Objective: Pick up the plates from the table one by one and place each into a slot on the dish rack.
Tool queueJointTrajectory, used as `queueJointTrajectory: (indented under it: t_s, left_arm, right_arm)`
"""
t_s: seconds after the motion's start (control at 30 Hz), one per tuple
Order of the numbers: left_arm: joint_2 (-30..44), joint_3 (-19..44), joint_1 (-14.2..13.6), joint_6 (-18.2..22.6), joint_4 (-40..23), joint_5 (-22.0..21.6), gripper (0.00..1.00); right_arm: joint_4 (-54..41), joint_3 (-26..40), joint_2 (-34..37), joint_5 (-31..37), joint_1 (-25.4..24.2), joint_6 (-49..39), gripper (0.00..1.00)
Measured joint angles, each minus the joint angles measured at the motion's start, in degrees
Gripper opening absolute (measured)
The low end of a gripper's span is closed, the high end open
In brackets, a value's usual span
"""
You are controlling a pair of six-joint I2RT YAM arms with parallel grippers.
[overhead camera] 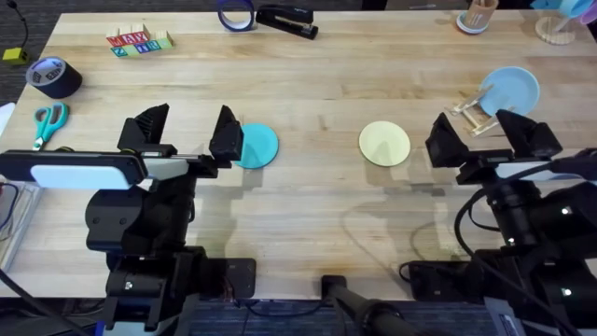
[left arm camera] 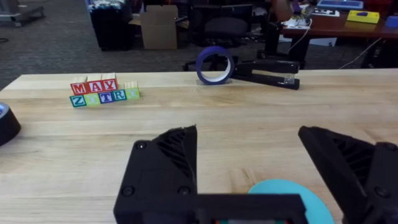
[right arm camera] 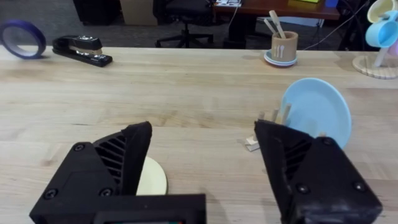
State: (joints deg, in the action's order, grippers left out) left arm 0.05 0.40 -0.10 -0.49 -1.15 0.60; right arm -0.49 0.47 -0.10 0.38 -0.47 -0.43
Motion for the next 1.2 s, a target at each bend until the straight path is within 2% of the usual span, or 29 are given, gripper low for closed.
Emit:
queueJointTrajectory:
  t_s: [0.9, 1.0, 1.2]
  left_arm:
    - [0.0, 0.6, 0.0, -0.8, -1.0, 0.0, 0.992]
    - [1.0, 3.9, 0.0, -2.7, -5.7, -0.3, 0.992]
    - [9.9, 17.3, 0.0, -6.7, -15.2, -0.4, 0.993]
  right_arm:
    - [-1.8, 0.6, 0.1, 0.3, -0.1, -0.1, 0.995]
    - [-8.9, 4.1, 1.2, 0.9, -0.1, -0.2, 0.995]
    - [-18.2, 15.5, 10.0, 1.7, -0.1, -0.3, 0.995]
